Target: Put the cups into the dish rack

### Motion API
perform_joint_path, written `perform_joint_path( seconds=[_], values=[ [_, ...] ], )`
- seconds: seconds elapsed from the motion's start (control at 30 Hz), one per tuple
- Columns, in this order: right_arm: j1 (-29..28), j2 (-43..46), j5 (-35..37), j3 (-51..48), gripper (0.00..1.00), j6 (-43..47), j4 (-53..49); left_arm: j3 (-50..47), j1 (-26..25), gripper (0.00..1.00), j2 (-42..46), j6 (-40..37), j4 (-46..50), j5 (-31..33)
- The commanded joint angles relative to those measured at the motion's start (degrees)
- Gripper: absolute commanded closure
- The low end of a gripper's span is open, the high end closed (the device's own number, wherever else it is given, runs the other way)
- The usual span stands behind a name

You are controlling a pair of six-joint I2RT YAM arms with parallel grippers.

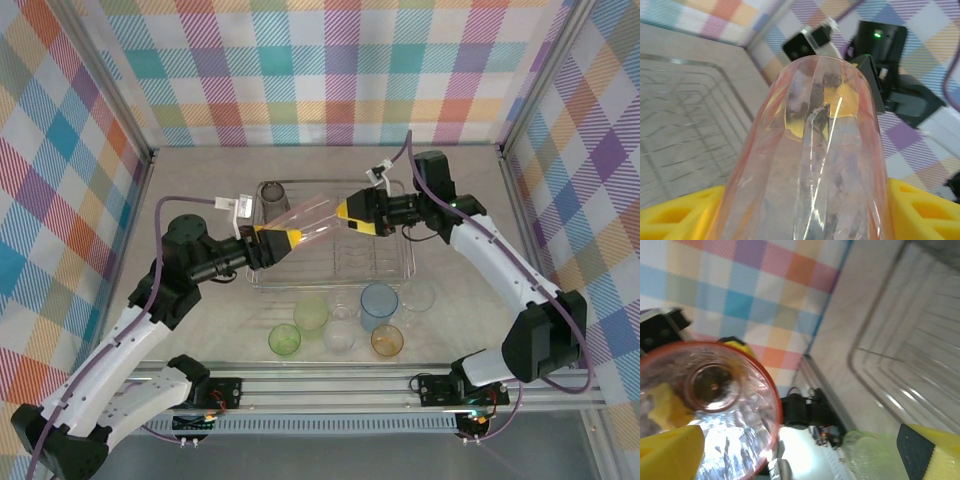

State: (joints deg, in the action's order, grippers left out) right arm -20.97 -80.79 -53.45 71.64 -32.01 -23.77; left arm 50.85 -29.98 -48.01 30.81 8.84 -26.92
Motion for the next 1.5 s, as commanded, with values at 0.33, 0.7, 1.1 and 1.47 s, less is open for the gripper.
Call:
perform_joint_path(
  seconds=[0.33,0.7,1.1,1.47],
  values=[
    [2.19,19.68,47.92,-7.64,0.01,12.94,-20.45,33.51,-0.35,1.0,-21.42,-10.24,51.68,31.15],
    [2.69,22.79,51.0,-11.25,0.01,14.19,-21.45,46.22,-0.85,1.0,-39.32,-11.9,63.69,32.74],
    [2.81,22.08,51.34,-12.11,0.01,14.5,-20.97,51.05,-2.1,1.0,-51.78,-14.63,65.14,36.83],
    [2.87,22.6,53.71,-12.33,0.01,14.43,-21.16,54.77,-1.36,1.0,-60.74,-17.25,67.46,40.99]
  ],
)
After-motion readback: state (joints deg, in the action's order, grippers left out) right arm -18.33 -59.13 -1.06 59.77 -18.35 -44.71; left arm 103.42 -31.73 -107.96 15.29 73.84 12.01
